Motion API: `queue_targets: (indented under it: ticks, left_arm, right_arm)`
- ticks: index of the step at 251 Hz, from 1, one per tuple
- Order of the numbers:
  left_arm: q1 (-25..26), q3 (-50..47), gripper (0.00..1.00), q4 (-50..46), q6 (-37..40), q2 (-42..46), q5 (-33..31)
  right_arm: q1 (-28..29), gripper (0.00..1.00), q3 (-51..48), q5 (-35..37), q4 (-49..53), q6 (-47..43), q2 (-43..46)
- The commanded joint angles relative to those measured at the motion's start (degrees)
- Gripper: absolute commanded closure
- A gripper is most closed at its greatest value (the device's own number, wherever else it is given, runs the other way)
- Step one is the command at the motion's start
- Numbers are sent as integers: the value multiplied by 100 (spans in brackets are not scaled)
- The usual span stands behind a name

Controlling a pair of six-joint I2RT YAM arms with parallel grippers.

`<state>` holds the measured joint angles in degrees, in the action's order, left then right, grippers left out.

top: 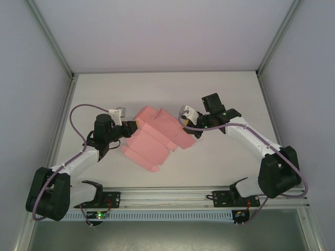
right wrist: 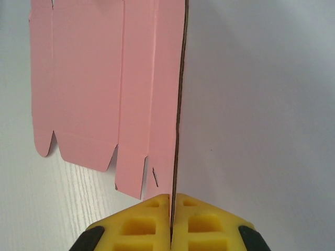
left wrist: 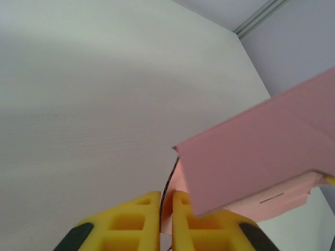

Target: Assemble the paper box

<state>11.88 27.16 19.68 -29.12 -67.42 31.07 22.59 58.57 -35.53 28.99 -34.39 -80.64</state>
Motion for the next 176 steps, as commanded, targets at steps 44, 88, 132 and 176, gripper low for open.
queue_targets:
  ticks: [44,88,132,176]
  left_arm:
    - [-47,-350,100,443,371,173,-248]
    - [132,-204,100,168,930,5,58]
    - [225,-223,100,193,1039,-26,-92]
    - [684,-127,100,-52,1706,28,-204]
  right_arm:
    - [-185,100,56,-427,-195,494,-82]
    - [-216,100,207,-641,-361,1032,-249]
    - [-370,100,486,-909,-355,1684,-518]
    - [-364,100,590,-903,-184,1506,-645]
